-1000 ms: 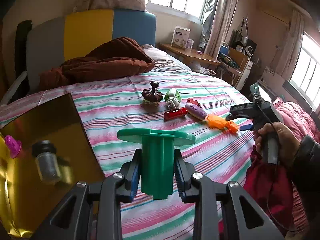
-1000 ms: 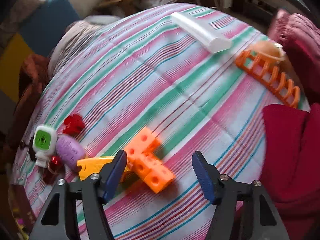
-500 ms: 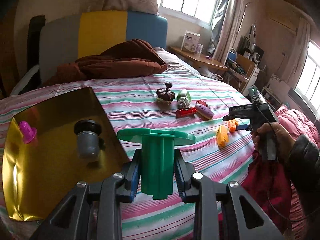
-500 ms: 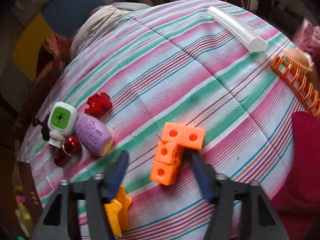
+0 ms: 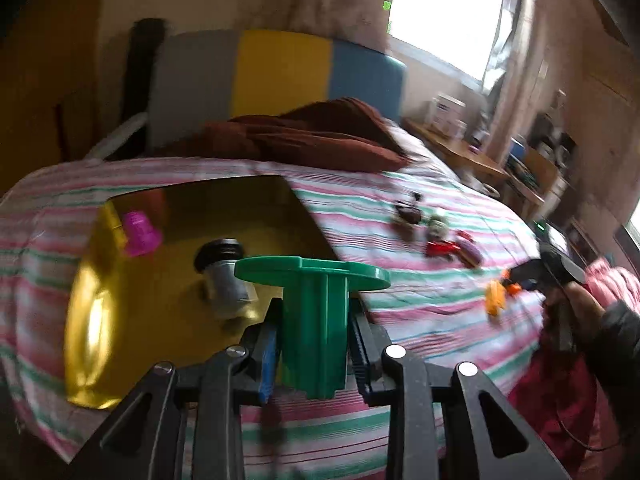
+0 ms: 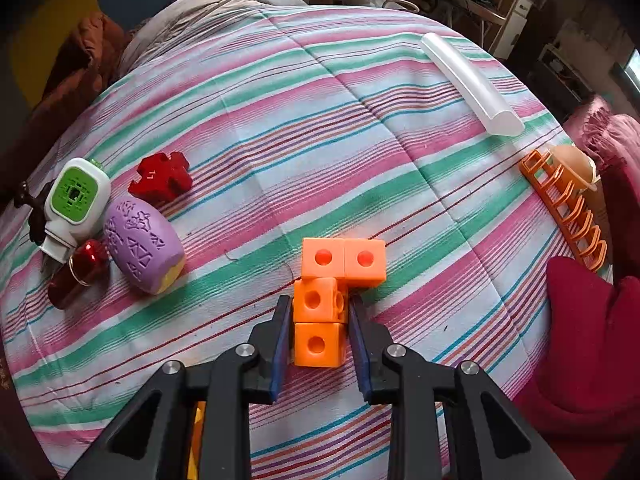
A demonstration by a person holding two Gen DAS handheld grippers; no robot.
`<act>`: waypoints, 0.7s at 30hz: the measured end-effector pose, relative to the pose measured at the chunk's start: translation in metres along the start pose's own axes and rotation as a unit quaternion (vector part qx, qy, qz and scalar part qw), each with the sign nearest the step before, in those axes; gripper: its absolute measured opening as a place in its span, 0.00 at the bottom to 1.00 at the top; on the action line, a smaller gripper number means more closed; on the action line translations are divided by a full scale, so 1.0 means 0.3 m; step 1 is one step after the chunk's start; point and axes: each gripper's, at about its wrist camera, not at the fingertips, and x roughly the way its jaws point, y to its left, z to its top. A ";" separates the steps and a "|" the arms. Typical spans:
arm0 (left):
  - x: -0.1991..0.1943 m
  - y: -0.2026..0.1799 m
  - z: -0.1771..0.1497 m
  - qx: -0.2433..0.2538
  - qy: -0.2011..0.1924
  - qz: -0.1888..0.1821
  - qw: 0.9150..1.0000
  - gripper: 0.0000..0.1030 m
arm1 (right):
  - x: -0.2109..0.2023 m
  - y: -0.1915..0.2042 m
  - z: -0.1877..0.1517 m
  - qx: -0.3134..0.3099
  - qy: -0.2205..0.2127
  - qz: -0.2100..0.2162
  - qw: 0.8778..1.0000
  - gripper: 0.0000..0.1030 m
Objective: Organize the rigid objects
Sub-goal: 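Place the green toy in the tray while right gripper grasps the orange cube blocks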
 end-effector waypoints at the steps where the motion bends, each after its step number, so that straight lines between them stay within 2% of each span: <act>1: -0.009 0.034 -0.002 -0.009 -0.002 0.010 1.000 0.29 | -0.003 0.000 -0.002 -0.002 -0.002 -0.002 1.000 0.28; 6: -0.028 0.257 -0.012 -0.067 0.001 0.062 0.996 0.29 | -0.015 0.014 -0.012 -0.030 -0.010 -0.019 0.999 0.26; 10: 0.001 0.383 -0.014 -0.083 0.011 0.094 0.992 0.29 | -0.018 0.039 -0.017 -0.049 -0.015 -0.033 0.998 0.26; 17: 0.113 0.467 0.045 -0.069 0.026 0.122 0.990 0.29 | -0.022 0.064 -0.042 -0.061 -0.021 -0.041 0.997 0.26; 18: 0.136 0.474 0.057 -0.063 0.029 0.130 0.989 0.29 | 0.020 0.079 0.008 -0.062 -0.021 -0.042 0.997 0.26; 21: 0.187 0.499 0.084 -0.061 0.035 0.136 0.988 0.29 | 0.016 0.095 -0.007 -0.066 -0.022 -0.044 0.997 0.26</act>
